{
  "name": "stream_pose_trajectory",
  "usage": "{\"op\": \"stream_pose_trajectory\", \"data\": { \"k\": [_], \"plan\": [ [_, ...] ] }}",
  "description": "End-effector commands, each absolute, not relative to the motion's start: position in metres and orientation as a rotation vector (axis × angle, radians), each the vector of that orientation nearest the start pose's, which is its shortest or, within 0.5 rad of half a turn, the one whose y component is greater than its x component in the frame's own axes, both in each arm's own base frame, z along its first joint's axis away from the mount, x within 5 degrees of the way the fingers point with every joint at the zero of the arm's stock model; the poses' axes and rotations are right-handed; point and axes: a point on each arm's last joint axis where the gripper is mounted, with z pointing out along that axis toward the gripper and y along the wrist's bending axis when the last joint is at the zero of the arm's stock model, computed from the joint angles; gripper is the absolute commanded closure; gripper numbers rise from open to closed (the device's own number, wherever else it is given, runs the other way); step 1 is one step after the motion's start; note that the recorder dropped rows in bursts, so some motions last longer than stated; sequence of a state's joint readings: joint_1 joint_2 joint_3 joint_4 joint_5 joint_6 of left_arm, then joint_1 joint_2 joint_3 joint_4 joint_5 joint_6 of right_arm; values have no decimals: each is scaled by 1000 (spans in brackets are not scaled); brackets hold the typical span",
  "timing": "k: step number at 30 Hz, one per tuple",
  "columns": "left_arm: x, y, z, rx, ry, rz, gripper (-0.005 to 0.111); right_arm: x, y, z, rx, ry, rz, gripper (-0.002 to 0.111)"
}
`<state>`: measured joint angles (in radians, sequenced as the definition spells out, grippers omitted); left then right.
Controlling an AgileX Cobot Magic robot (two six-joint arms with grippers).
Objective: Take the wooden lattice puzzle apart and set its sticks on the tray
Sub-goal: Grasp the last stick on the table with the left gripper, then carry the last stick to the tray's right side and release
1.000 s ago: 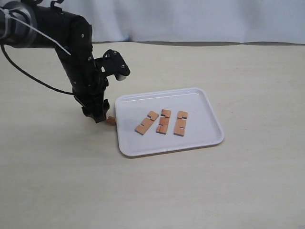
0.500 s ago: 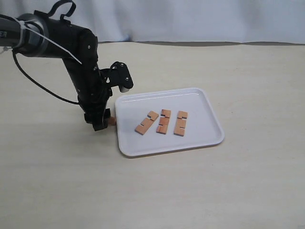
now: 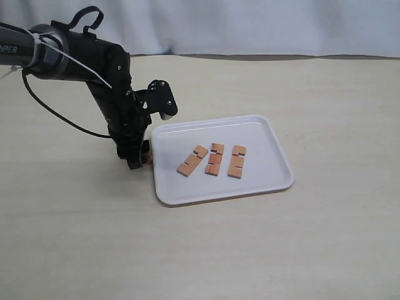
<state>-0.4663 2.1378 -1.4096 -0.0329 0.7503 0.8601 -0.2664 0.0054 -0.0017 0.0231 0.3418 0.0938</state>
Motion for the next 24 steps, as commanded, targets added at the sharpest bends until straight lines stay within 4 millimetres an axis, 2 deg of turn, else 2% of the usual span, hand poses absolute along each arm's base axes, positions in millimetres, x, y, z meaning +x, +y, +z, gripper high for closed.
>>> {"op": "stream_pose_trajectory", "data": {
  "k": [1,3,8,10,11,14,17,20,24],
  "plan": [
    [371,-188,119,1789,2344,19,48,52,-14,182,334,1796,-106,104],
    [370,-188,119,1789,2353,10,54,52,-14,182,334,1796,-106,104],
    [366,-186,118,1817,2392,-8,87,52,-14,182,334,1796,-106,104],
    [363,-185,118,1837,2416,-18,103,52,-14,182,334,1796,-106,104],
    [363,-185,118,1844,2420,-17,107,52,-14,182,334,1796,-106,104],
    [360,-184,119,1839,2454,-33,107,52,-14,182,334,1796,-106,104],
    [358,-185,130,1788,2472,-53,107,52,-14,182,334,1796,-106,104],
    [355,-188,152,1716,2452,-108,107,52,-14,182,334,1796,-106,104],
    [351,-198,190,1509,2393,-270,107,52,-14,182,334,1796,-106,104]
  ]
}}
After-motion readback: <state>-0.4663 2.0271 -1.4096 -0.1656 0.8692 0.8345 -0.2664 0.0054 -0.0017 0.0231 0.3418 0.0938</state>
